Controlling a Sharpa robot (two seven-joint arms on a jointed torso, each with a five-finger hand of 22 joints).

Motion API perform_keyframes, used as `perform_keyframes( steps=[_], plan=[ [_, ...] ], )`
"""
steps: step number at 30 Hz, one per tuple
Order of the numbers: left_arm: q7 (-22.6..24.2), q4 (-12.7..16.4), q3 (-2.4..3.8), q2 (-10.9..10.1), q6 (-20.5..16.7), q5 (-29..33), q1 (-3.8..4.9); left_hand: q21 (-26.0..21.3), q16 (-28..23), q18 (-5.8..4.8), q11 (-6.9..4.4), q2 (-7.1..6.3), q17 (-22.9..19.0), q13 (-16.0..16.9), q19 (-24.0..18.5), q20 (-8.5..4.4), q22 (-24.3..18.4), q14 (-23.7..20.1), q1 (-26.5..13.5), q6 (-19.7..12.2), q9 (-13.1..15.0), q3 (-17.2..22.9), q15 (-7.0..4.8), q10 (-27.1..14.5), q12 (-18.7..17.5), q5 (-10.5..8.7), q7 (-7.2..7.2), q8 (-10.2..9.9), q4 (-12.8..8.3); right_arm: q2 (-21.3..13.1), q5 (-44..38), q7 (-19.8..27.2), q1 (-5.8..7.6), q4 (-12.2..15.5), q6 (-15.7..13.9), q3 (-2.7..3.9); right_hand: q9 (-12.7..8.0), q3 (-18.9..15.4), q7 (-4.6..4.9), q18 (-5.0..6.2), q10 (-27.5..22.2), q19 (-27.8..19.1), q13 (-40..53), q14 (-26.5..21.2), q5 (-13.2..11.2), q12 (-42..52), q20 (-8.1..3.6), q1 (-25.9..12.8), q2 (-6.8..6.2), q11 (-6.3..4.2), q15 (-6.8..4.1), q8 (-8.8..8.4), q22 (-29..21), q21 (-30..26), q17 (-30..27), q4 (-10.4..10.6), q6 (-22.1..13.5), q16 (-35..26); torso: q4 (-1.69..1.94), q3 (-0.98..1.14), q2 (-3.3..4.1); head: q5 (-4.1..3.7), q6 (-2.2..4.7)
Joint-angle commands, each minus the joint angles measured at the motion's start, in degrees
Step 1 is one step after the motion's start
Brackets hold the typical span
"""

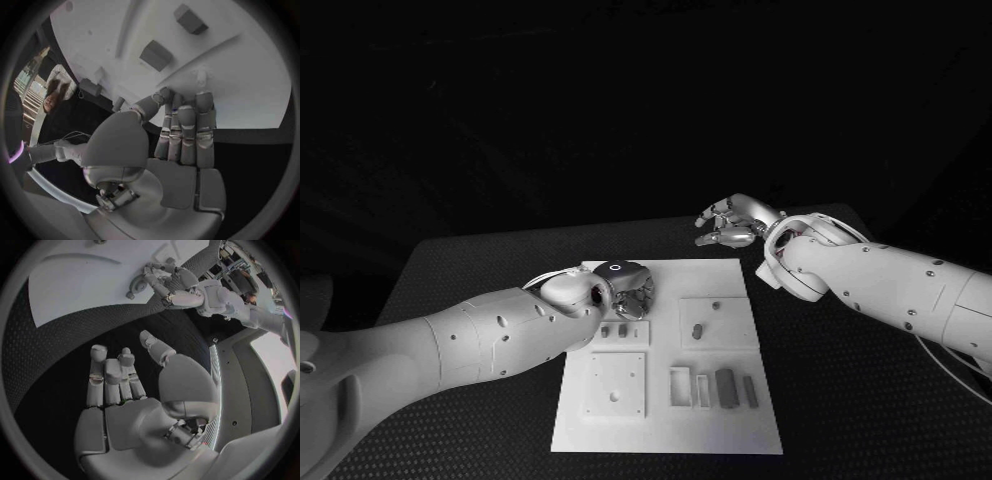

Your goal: Assemble the parts on the task board

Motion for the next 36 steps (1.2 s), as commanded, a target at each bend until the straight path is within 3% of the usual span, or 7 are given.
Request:
perform_keyframes(
  steps=[1,11,17,22,25,31,36],
  plan=[
    [0.1,0.1,-0.33,-0.1,-1.6,1.9,-0.63,0.3,0.5,4.94,-0.14,0.7,0.0,0.1,0.1,-0.61,1.4,0.7,0.3,0.7,0.3,0.6,0.0,0.5,0.3,0.24,0.17,0.4,-0.1,0.0,-0.1,0.5,-0.03,0.2,0.6,0.03,-0.1,-0.1,1.13,0.79,-0.4,0.3,-0.1,-0.4,0.2,0.2,-0.29,-0.2,0.13,-0.12,0.06,0.29,0.7,-0.3,-0.1,0.0,-0.7,0.3,-0.01,0.02,-0.02,0.06,0.03],
    [0.8,1.3,-0.25,-1.3,-0.5,4.6,-0.65,0.7,0.7,4.8,-0.37,0.66,0.0,0.1,0.5,-0.93,1.3,1.3,0.0,1.0,0.3,1.1,-0.23,1.2,0.2,0.24,0.0,0.6,0.0,-0.1,-0.1,0.4,-0.03,0.2,0.6,0.03,-0.1,-0.1,1.12,0.79,-0.4,0.3,-0.1,-0.4,0.2,0.2,-0.29,-0.2,0.16,-0.13,0.06,0.33,0.7,-0.3,-0.1,0.0,-0.6,0.3,-0.04,-0.02,0.01,0.15,0.11],
    [0.9,3.0,0.17,-2.7,-0.6,6.1,-0.63,0.7,0.7,4.75,-0.38,0.66,0.0,0.1,0.5,-0.95,1.3,1.3,-0.1,1.0,0.3,1.1,-0.24,1.2,0.2,0.26,0.0,0.6,0.0,-0.2,-0.1,0.4,-0.03,0.2,0.6,0.03,-0.1,-0.1,1.12,0.79,-0.4,0.3,-0.1,-0.4,0.2,0.2,-0.29,-0.2,0.16,-0.13,0.05,0.35,0.7,-0.2,-0.1,0.0,-0.6,0.3,-0.02,-0.03,-0.02,0.11,0.1],
    [1.1,4.1,1.71,-3.6,-0.4,6.9,-0.62,0.7,0.7,4.72,-0.4,0.66,0.0,0.1,0.4,-0.97,1.3,1.3,-0.1,1.0,0.3,1.2,-0.26,1.3,0.2,0.26,-0.01,0.6,0.0,-0.3,-0.1,0.4,-0.03,0.3,0.6,0.03,-0.1,-0.1,1.11,0.79,-0.4,0.3,-0.1,-0.4,0.2,0.2,-0.29,-0.2,0.16,-0.13,0.05,0.36,0.7,-0.3,-0.1,0.0,-0.6,0.3,0.11,-0.06,-0.06,0.1,0.22],
    [1.8,5.0,3.0,-4.6,2.3,9.0,-0.59,0.7,0.7,4.68,-0.4,0.69,-0.1,0.1,0.4,-0.98,1.3,1.3,-0.2,1.0,0.3,1.3,-0.27,1.3,0.1,0.27,0.0,0.6,0.0,-0.4,-0.1,0.4,-0.03,0.3,0.7,0.03,-0.1,-0.1,1.11,0.79,-0.4,0.3,-0.1,-0.4,0.2,0.2,-0.29,-0.2,0.16,-0.13,0.05,0.37,0.7,-0.3,-0.1,0.0,-0.6,0.3,0.17,-0.07,-0.03,0.12,0.27],
    [1.8,6.9,4.3,-6.8,3.3,9.3,-0.4,0.7,0.6,4.65,-0.41,0.72,-0.1,0.1,0.3,-1.01,1.3,1.3,-0.2,1.0,0.3,1.3,-0.27,1.3,0.0,0.27,0.0,0.6,0.0,-0.6,-0.1,0.4,-0.03,0.3,0.7,0.03,-0.1,-0.1,1.11,0.79,-0.4,0.3,-0.1,-0.4,0.2,0.3,-0.3,-0.2,0.15,-0.14,0.04,0.38,0.7,-0.3,-0.1,0.0,-0.6,0.3,0.12,-0.08,-0.07,0.12,0.27],
    [1.4,7.6,4.41,-9.0,5.5,9.8,0.83,0.6,0.6,4.58,-0.41,0.73,-0.1,0.1,0.2,-1.02,1.3,1.2,-0.3,1.0,0.3,1.4,-0.28,1.3,0.0,0.28,-0.01,0.6,-0.1,-0.7,-0.1,0.3,-0.03,0.3,0.8,0.02,-0.1,-0.1,1.11,0.79,-0.4,0.3,-0.1,-0.4,0.2,0.3,-0.3,-0.2,0.15,-0.14,0.04,0.39,0.7,-0.3,-0.1,0.0,-0.6,0.3,0.09,-0.11,-0.02,0.05,0.15]
  ],
)
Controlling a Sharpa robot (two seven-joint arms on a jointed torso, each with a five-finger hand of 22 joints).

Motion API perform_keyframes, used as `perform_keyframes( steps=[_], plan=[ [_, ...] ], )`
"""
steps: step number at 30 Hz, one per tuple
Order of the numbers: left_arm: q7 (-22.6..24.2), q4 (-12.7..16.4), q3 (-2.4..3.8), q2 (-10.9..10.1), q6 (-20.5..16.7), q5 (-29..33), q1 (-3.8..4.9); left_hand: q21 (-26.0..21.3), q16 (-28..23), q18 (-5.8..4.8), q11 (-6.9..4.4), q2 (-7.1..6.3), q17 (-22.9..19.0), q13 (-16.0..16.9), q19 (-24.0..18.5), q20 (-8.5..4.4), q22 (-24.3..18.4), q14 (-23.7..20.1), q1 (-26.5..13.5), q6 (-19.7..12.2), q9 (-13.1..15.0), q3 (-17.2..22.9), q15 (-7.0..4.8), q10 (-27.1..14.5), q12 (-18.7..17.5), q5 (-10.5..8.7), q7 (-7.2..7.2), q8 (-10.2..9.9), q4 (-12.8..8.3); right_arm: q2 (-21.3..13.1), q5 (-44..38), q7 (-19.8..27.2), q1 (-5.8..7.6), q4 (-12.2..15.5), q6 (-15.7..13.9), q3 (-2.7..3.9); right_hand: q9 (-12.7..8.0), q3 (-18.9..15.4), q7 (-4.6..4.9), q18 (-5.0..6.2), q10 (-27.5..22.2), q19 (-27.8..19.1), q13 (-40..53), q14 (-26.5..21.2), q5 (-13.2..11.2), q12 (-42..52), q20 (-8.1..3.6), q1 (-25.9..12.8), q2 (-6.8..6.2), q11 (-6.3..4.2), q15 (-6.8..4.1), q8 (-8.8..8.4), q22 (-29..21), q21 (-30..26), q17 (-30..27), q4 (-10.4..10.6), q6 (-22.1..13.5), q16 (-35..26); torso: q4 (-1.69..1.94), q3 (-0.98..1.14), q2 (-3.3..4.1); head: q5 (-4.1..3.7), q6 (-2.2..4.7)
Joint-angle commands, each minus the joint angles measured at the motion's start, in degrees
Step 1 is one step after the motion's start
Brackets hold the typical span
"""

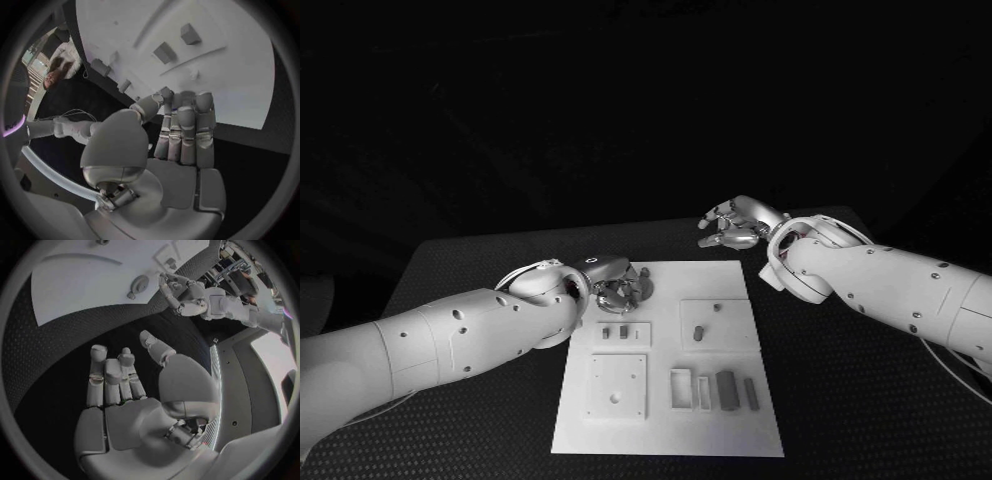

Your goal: Assemble the parts on the task board

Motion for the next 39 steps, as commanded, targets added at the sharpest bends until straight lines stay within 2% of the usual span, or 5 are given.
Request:
perform_keyframes(
  steps=[1,5,14,26,39],
  plan=[
    [0.4,0.4,0.04,-1.2,3.6,1.5,0.72,0.2,0.1,4.8,0.05,0.35,-0.1,0.0,-0.3,-0.43,1.3,0.3,-0.1,0.4,0.2,0.4,-0.11,0.4,-0.1,0.27,0.21,0.3,0.0,-0.1,-0.1,0.3,-0.03,0.1,0.7,0.02,-0.1,-0.1,0.99,0.79,-0.4,0.2,-0.1,-0.4,0.2,0.3,-0.17,-0.2,0.16,-0.14,-0.02,0.39,0.7,-0.3,-0.1,0.0,-0.7,0.3,-0.03,-0.02,0.03,-0.04,-0.1],
    [0.3,0.6,0.01,-2.1,3.3,1.5,0.77,0.2,0.1,4.75,0.06,0.36,-0.1,0.0,-0.4,-0.44,1.3,0.3,-0.2,0.4,0.2,0.4,-0.11,0.4,-0.2,0.28,0.22,0.3,0.0,-0.2,-0.1,0.3,-0.03,0.1,0.7,0.02,-0.1,-0.1,0.99,0.79,-0.4,0.2,-0.1,-0.4,0.2,0.3,-0.18,-0.2,0.16,-0.14,-0.02,0.4,0.7,-0.3,-0.1,0.0,-0.7,0.3,-0.05,0.05,0.0,-0.02,-0.07],
    [0.6,0.4,-0.03,-3.1,2.0,-1.6,0.75,0.2,0.1,4.72,0.06,0.39,-0.1,0.0,-0.4,-0.5,1.3,0.3,-0.1,0.3,0.1,0.5,-0.11,0.4,-0.3,0.31,0.23,0.3,-0.1,-0.2,-0.1,0.3,-0.03,0.1,0.7,0.02,-0.1,-0.1,0.99,0.79,-0.4,0.2,-0.1,-0.4,0.2,0.3,-0.18,-0.2,0.15,-0.14,-0.03,0.41,0.7,-0.3,-0.1,0.0,-0.7,0.3,-0.04,-0.08,0.05,-0.06,-0.16],
    [0.7,-0.3,-0.11,-2.5,2.6,-3.4,0.74,0.2,0.1,4.68,0.06,0.38,-0.1,0.0,-0.5,-0.53,1.3,0.3,0.0,0.3,0.1,0.5,-0.11,0.4,-0.3,0.29,0.22,0.3,-0.2,-0.1,-0.1,0.3,-0.03,0.1,0.8,0.02,-0.1,-0.1,0.99,0.79,-0.4,0.1,-0.1,-0.4,0.2,0.3,-0.17,-0.2,0.17,-0.15,-0.03,0.43,0.7,-0.3,-0.1,-0.1,-0.7,0.3,-0.05,-0.03,0.05,0.01,-0.27],
    [0.8,-1.2,-1.27,-1.6,2.9,-3.9,0.65,0.2,0.2,4.63,0.06,0.45,-0.1,0.0,-0.5,-0.55,1.3,0.4,0.0,0.3,0.2,0.6,-0.11,0.5,-0.4,0.28,0.22,0.3,-0.2,-0.1,-0.1,0.3,-0.03,0.1,0.8,0.02,-0.1,-0.1,0.99,0.79,-0.4,0.1,-0.2,-0.5,0.2,0.3,-0.17,-0.2,0.17,-0.15,-0.03,0.44,0.7,-0.3,-0.1,-0.1,-0.7,0.3,-0.18,0.08,0.07,0.21,-0.32]
  ],
)
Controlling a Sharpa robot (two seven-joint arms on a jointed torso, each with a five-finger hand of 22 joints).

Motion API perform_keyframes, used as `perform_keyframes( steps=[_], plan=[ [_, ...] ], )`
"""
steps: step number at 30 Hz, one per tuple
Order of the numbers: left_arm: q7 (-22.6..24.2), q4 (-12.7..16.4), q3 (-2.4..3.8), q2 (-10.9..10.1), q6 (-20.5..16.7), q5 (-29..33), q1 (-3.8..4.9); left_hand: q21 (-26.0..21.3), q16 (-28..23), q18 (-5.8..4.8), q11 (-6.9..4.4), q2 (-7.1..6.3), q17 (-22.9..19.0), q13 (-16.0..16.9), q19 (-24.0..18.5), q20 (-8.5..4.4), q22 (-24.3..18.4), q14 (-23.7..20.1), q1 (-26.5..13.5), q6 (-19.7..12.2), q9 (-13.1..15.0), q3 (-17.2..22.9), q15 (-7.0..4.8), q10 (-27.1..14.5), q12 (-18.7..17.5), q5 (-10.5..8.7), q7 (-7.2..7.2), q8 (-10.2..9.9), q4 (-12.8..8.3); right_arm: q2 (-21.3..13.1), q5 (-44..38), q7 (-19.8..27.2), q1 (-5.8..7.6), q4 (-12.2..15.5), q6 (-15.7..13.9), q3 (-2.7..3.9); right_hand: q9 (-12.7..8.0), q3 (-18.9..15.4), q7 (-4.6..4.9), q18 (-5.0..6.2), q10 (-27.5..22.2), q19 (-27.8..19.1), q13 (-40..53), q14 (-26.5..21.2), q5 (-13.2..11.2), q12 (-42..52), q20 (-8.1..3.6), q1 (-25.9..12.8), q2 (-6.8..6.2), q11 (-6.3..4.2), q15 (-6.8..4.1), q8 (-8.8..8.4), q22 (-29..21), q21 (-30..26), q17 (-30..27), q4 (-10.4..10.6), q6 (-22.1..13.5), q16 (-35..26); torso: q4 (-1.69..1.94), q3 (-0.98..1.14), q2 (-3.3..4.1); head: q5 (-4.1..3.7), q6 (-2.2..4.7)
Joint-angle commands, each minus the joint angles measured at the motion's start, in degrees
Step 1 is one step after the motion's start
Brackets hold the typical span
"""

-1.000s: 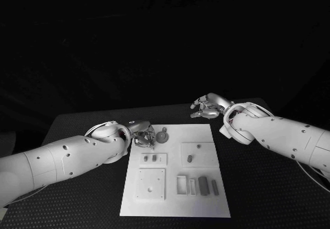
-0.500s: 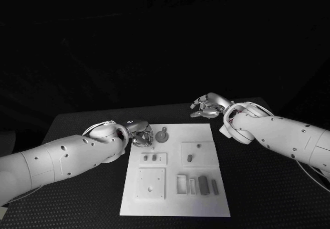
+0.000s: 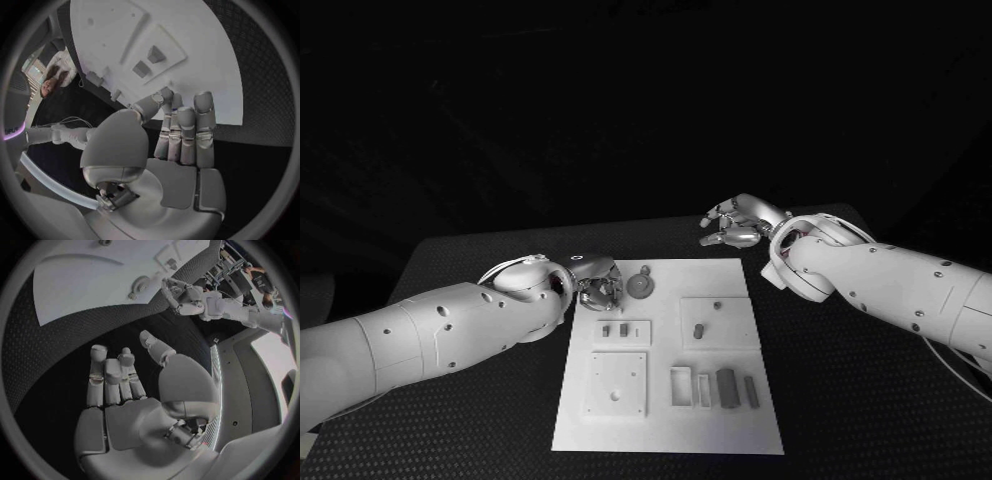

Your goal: Assemble the parts on the task board

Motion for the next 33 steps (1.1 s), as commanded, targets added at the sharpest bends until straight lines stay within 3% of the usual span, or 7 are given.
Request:
perform_keyframes(
  steps=[1,5,22,27,33],
  plan=[
    [0.7,0.2,-0.28,0.3,0.8,-0.8,-0.06,0.2,0.2,4.63,0.1,0.72,0.0,0.1,-0.5,-0.55,1.2,0.3,0.0,0.5,0.1,0.3,-0.02,0.5,0.0,0.17,0.01,0.2,-0.1,0.1,-0.1,0.3,-0.03,0.1,0.6,0.03,-0.1,-0.1,1.1,0.79,-0.4,0.3,-0.1,-0.5,0.2,0.4,-0.29,-0.2,0.17,-0.15,-0.03,0.14,0.8,-0.3,0.0,-0.1,-0.6,0.3,-0.04,0.04,0.0,0.06,-0.03],
    [0.8,0.1,-0.63,0.6,0.6,-0.8,-0.18,0.2,0.2,4.62,0.1,0.72,0.0,0.1,-0.5,-0.55,1.2,0.3,0.0,0.5,0.1,0.3,-0.02,0.5,-0.1,0.17,0.01,0.2,-0.1,0.1,-0.1,0.3,-0.03,0.1,0.6,0.03,-0.1,-0.1,1.1,0.79,-0.4,0.3,-0.1,-0.5,0.2,0.4,-0.28,-0.2,0.17,-0.15,-0.03,0.15,0.8,-0.3,-0.1,-0.1,-0.6,0.3,-0.04,0.03,0.01,0.0,-0.07],
    [0.5,-0.5,-0.91,1.3,1.2,-1.2,-0.44,0.2,0.3,4.58,0.1,0.79,0.0,0.1,-0.5,-0.59,1.2,0.4,0.0,0.5,0.1,0.3,-0.02,0.5,-0.1,0.17,0.02,0.2,-0.1,0.1,-0.1,0.3,-0.03,0.1,0.7,0.03,-0.1,-0.1,1.1,0.79,-0.4,0.3,-0.1,-0.5,0.2,0.4,-0.28,-0.3,0.18,-0.15,-0.03,0.17,0.8,-0.3,-0.1,0.0,-0.6,0.3,0.01,0.02,0.0,-0.05,-0.16],
    [0.3,-0.9,-1.75,1.6,1.4,-1.6,-0.54,0.2,0.3,4.57,0.11,0.8,0.0,0.1,-0.5,-0.6,1.2,0.4,0.0,0.5,0.1,0.3,-0.02,0.5,-0.1,0.17,0.03,0.2,-0.2,0.1,-0.1,0.3,-0.03,0.0,0.7,0.03,-0.1,-0.1,1.1,0.79,-0.4,0.3,-0.1,-0.5,0.2,0.4,-0.28,-0.3,0.18,-0.15,-0.03,0.18,0.8,-0.3,-0.1,0.0,-0.6,0.3,-0.03,0.0,0.01,-0.07,-0.15],
    [0.4,-1.0,-2.01,2.0,1.4,-2.1,-0.98,0.2,0.3,4.55,0.11,0.83,0.0,0.1,-0.5,-0.62,1.2,0.4,0.1,0.4,0.1,0.3,-0.02,0.5,-0.2,0.17,0.03,0.2,-0.2,0.2,-0.1,0.4,-0.03,0.0,0.8,0.03,-0.1,-0.1,1.1,0.79,-0.4,0.3,-0.1,-0.5,0.2,0.4,-0.28,-0.3,0.18,-0.15,-0.03,0.19,0.8,-0.3,-0.1,0.0,-0.6,0.3,-0.06,0.01,0.02,-0.13,-0.22]
  ],
)
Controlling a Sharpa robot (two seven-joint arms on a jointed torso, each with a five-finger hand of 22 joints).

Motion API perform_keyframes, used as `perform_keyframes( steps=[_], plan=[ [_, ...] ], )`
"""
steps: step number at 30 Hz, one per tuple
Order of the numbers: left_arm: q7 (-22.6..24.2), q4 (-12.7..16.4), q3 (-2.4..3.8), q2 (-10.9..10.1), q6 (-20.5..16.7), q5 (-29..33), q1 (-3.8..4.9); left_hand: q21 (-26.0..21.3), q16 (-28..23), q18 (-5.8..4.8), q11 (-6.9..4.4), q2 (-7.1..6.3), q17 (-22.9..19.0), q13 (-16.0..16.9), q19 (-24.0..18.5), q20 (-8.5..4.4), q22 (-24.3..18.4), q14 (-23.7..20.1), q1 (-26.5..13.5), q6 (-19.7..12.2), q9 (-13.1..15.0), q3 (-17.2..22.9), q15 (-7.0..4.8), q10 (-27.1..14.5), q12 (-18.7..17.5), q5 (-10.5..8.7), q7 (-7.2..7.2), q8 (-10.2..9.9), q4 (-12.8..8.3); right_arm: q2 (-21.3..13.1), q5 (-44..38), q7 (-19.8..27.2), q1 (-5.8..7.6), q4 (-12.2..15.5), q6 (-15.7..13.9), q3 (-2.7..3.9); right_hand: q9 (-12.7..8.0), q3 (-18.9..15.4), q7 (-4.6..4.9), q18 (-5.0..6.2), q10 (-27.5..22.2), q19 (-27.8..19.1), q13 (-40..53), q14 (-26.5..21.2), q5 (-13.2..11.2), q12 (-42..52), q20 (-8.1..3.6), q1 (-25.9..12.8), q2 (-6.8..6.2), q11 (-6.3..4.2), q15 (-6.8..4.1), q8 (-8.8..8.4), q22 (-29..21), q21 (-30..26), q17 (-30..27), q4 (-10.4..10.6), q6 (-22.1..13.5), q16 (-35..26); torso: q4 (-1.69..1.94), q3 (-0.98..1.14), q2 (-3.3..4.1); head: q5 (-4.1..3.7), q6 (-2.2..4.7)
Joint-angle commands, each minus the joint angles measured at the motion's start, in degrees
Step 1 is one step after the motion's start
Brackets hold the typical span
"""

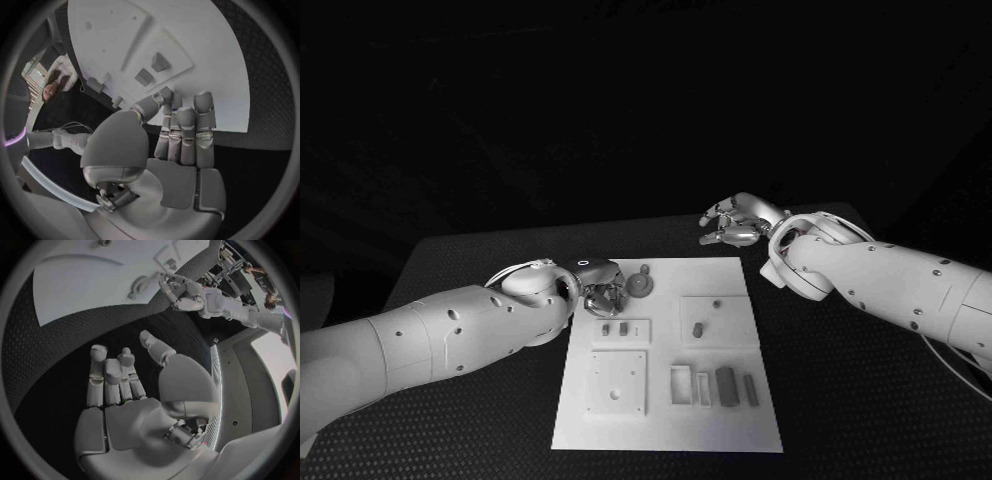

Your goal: Assemble the parts on the task board

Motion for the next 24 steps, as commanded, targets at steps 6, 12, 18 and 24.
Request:
perform_keyframes(
  steps=[6,12,18,24],
  plan=[
    [0.3,0.1,-0.46,0.3,1.5,-1.1,-0.74,0.2,0.3,4.61,-0.04,0.46,0.0,-0.1,-0.3,-0.45,1.2,0.4,0.0,0.3,-0.1,0.5,-0.05,0.4,0.1,0.31,0.14,0.1,0.0,0.1,-0.1,0.4,-0.03,0.0,0.7,0.03,-0.1,-0.1,0.97,0.79,-0.4,0.1,-0.1,-0.5,0.2,0.2,-0.16,-0.3,0.19,-0.15,-0.04,0.19,0.7,-0.3,-0.1,0.0,-0.7,0.3,-0.02,0.02,0.0,-0.07,-0.1],
    [0.6,0.1,-0.52,0.3,1.5,-1.1,-0.74,0.2,0.3,4.59,-0.04,0.45,0.0,-0.1,-0.3,-0.45,1.2,0.3,0.0,0.3,-0.1,0.5,-0.05,0.4,0.1,0.3,0.14,0.2,-0.1,0.1,-0.1,0.4,-0.03,0.0,0.7,0.03,-0.1,-0.1,0.97,0.79,-0.4,0.1,-0.1,-0.5,0.2,0.2,-0.16,-0.3,0.19,-0.15,-0.04,0.2,0.7,-0.3,-0.1,0.0,-0.7,0.3,0.02,0.03,0.01,-0.08,-0.15],
    [1.0,0.2,-0.58,0.2,1.2,-0.7,-0.74,0.2,0.3,4.57,-0.05,0.43,0.0,-0.1,-0.3,-0.48,1.2,0.4,0.0,0.3,-0.1,0.4,-0.06,0.4,0.1,0.32,0.17,0.1,-0.1,0.1,-0.1,0.4,-0.03,0.0,0.7,0.03,-0.1,-0.1,0.97,0.79,-0.5,0.1,-0.1,-0.5,0.2,0.2,-0.16,-0.3,0.19,-0.15,-0.04,0.2,0.7,-0.3,-0.1,0.0,-0.7,0.3,0.01,0.0,0.01,-0.07,-0.13],
    [1.5,0.3,-0.66,0.2,1.2,-0.2,-0.74,0.1,0.4,4.5,-0.06,0.32,0.1,-0.1,-0.4,-0.47,1.2,0.3,0.0,0.2,-0.1,0.4,-0.07,0.5,0.0,0.33,0.22,0.1,0.0,0.1,-0.1,0.4,-0.03,0.0,0.7,0.03,-0.1,-0.1,0.97,0.79,-0.5,0.1,-0.1,-0.5,0.2,0.2,-0.16,-0.3,0.19,-0.15,-0.04,0.21,0.7,-0.3,-0.1,0.0,-0.7,0.4,0.02,0.03,0.0,-0.06,-0.17]
  ],
)
